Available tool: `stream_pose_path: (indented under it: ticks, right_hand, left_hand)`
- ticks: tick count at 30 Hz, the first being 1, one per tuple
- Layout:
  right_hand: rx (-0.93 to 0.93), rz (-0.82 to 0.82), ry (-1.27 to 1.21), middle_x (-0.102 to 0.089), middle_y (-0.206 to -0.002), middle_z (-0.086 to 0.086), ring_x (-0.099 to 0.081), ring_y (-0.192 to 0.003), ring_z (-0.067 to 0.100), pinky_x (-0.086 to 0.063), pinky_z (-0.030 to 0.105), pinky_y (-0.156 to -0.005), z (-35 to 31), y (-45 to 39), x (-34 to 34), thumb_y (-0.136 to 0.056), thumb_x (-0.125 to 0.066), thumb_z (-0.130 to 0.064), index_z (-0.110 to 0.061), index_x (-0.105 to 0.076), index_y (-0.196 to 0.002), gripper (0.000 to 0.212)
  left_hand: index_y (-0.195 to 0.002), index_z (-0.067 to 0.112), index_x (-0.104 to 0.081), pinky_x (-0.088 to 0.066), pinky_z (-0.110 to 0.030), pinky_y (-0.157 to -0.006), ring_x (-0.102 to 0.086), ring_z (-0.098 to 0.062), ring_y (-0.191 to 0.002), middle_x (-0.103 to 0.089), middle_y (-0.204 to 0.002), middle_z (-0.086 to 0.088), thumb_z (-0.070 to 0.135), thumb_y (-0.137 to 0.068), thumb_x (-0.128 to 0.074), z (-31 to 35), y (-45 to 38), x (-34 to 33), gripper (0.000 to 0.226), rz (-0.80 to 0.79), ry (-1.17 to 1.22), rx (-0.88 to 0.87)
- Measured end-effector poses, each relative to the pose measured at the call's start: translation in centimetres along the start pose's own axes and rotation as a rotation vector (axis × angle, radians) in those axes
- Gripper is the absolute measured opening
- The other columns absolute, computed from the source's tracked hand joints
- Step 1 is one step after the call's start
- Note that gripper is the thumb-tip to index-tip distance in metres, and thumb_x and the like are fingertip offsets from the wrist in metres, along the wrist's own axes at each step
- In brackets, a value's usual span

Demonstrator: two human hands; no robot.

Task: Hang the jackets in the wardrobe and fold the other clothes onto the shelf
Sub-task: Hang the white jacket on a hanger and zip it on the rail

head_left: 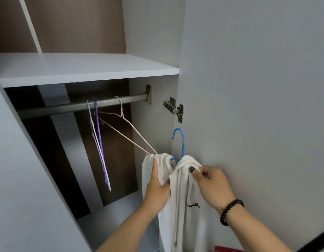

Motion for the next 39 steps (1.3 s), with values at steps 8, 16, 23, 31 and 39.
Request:
stream_pose_path:
  ticks: [8, 16, 23, 31, 39]
  right_hand:
    - [-0.011, 0.036, -0.020, -0.027, -0.038, -0.008, -0.023, -0.041, 0.011, -0.020, 0.020, -0.040, -1.3, -4.8, -2.9, -0.091, -0.057, -0.028, -0.019, -0.025, -0.053, 0.051]
    - [-0.034, 0.094, 0.021, -0.026, -0.039, -0.008, -0.023, -0.042, 0.011, -0.020, 0.020, -0.039, -3.0, -8.9, -5.1, -0.090, -0.057, -0.028, -0.018, -0.025, -0.056, 0.048]
    - [-0.127, 0.192, -0.054, -0.026, -0.041, -0.011, -0.024, -0.041, 0.008, -0.024, 0.017, -0.038, -1.1, -8.1, -5.7, -0.088, -0.062, -0.036, -0.019, -0.027, -0.054, 0.051]
    - [-0.273, 0.251, -0.100, -0.020, -0.045, -0.009, -0.019, -0.044, 0.009, -0.020, 0.020, -0.038, 2.9, -3.9, -6.3, -0.075, -0.067, -0.056, -0.019, -0.020, -0.053, 0.064]
    - [-0.267, 0.236, -0.113, -0.024, -0.041, -0.009, -0.022, -0.043, 0.009, -0.024, 0.017, -0.039, 4.5, -0.9, -3.5, -0.075, -0.065, -0.058, -0.017, -0.029, -0.043, 0.063]
  left_hand:
    - [-0.140, 0.022, -0.041, -0.054, -0.023, -0.089, -0.064, -0.002, -0.100, -0.066, -0.111, 0.006, 0.023, -0.084, -0.074, 0.7, -5.8, 4.3, 0.065, 0.077, 0.036, -0.020]
    - [-0.127, 0.024, -0.052, -0.044, -0.019, -0.093, -0.058, -0.009, -0.112, -0.062, -0.117, 0.011, 0.016, -0.086, -0.069, 3.0, -12.3, 7.5, 0.045, -0.036, -0.241, -0.085]
    - [-0.115, 0.000, -0.062, -0.036, -0.023, -0.062, -0.051, -0.015, -0.075, -0.056, -0.087, -0.002, -0.006, -0.082, -0.050, 2.0, -16.8, 8.6, 0.035, -0.296, -0.358, 0.030]
    - [-0.091, 0.005, -0.072, -0.042, -0.033, -0.077, -0.062, -0.021, -0.085, -0.071, -0.084, -0.008, 0.006, -0.080, -0.066, -1.0, -13.3, 5.6, 0.013, -0.354, -0.083, 0.185]
    - [-0.099, 0.001, -0.069, -0.047, -0.017, -0.085, -0.067, -0.008, -0.095, -0.073, -0.096, 0.001, -0.004, -0.089, -0.062, 2.1, -7.3, -1.0, 0.014, -0.621, -0.025, 0.042]
Point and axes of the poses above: each hand's wrist, its own y-axis away from the middle knuckle, its own x-axis out of the back of the hand, z = x × y, the point moved 10 cm from there along -y, towards the middle knuckle
